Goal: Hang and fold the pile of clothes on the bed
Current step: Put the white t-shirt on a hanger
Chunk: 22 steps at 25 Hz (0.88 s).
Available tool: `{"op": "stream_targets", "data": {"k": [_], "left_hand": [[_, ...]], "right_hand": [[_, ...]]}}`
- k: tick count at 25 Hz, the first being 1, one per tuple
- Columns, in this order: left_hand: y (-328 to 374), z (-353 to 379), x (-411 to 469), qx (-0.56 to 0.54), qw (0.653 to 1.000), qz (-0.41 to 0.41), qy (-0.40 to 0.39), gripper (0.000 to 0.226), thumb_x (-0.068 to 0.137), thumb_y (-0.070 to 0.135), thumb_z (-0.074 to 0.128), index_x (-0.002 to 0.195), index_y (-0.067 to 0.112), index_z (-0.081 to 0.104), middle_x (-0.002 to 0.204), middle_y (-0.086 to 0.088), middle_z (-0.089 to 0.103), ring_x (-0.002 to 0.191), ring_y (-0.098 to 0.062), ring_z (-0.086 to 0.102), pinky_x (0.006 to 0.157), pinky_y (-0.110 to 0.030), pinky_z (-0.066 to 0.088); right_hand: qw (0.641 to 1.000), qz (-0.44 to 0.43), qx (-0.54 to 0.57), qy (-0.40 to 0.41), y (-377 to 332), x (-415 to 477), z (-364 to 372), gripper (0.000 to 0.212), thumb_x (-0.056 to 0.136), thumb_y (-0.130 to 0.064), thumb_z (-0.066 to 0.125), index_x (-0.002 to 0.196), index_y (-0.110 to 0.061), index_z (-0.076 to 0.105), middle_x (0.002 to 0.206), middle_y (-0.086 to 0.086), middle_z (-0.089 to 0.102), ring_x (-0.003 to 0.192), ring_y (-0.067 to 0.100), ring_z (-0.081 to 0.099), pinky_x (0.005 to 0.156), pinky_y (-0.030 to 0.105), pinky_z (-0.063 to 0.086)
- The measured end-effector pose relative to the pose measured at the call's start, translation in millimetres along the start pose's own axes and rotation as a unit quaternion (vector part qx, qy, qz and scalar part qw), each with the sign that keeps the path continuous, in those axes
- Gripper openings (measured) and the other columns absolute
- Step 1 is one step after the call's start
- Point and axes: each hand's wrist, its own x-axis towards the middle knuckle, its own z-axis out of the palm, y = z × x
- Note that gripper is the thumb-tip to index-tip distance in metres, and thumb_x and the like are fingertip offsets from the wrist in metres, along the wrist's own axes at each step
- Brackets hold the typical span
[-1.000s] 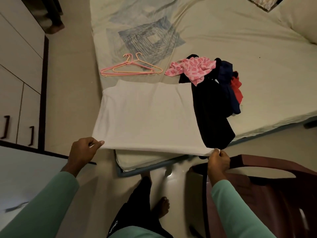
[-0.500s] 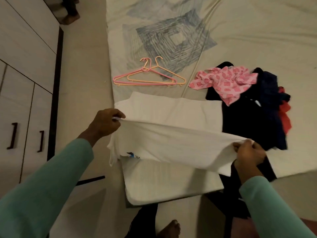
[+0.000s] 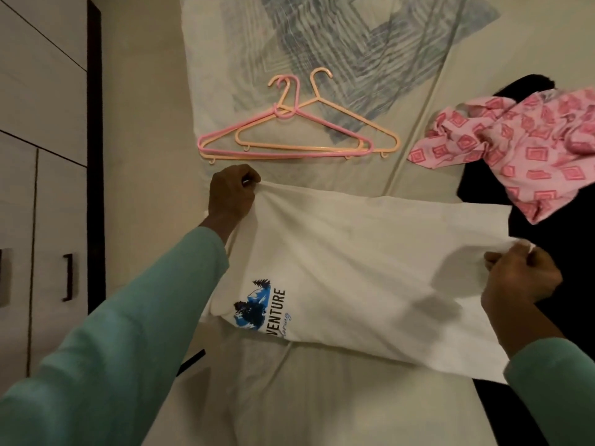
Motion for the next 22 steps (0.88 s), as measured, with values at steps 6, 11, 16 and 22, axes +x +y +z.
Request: {"op": "stream_targets", "data": {"k": [6,11,16,22], "left_hand": [[-16.0,22.0,20.3,0.061,0.997,0.036,-0.008,0.026,0.086,0.003,0.074,0.111,0.012,0.076,0.108,-0.019,0.069,0.102,-0.040,0.065,0.095,-0.042,0.050],[-14.4,30.8,22.4,0.105,0.994,0.026,-0.005,0.024,0.090,0.002,0.069,0.112,0.010,0.075,0.105,-0.026,0.064,0.100,-0.048,0.062,0.094,-0.050,0.050],[-9.8,33.1,13.0,0.129,0.991,0.043,0.007,0.017,0.092,-0.001,0.065,0.105,0.005,0.073,0.104,-0.027,0.064,0.098,-0.049,0.060,0.088,-0.053,0.049],[1.8,22.1,-6.0,0.084,0.995,-0.008,0.045,0.022,0.095,0.004,0.061,0.115,0.005,0.073,0.117,-0.028,0.057,0.104,-0.048,0.059,0.096,-0.052,0.048]], "right_hand": [[0.994,-0.062,-0.076,-0.059,10.5,38.6,25.7,0.023,0.082,-0.046,0.063,0.091,-0.032,0.079,0.082,0.007,0.077,0.080,0.032,0.075,0.079,0.052,0.062],[0.984,-0.114,-0.111,-0.080,-7.9,65.3,41.2,0.015,0.077,-0.040,0.066,0.085,-0.036,0.077,0.086,0.004,0.077,0.082,0.024,0.075,0.083,0.043,0.062],[0.931,-0.178,-0.287,-0.143,-29.2,63.9,45.9,0.026,0.089,-0.010,0.062,0.105,-0.019,0.081,0.109,0.015,0.075,0.103,0.033,0.070,0.092,0.031,0.054],[0.918,-0.171,-0.335,-0.128,-37.3,69.0,35.5,0.018,0.093,-0.016,0.066,0.109,-0.014,0.075,0.113,0.016,0.074,0.114,0.038,0.065,0.098,0.038,0.050]]}}
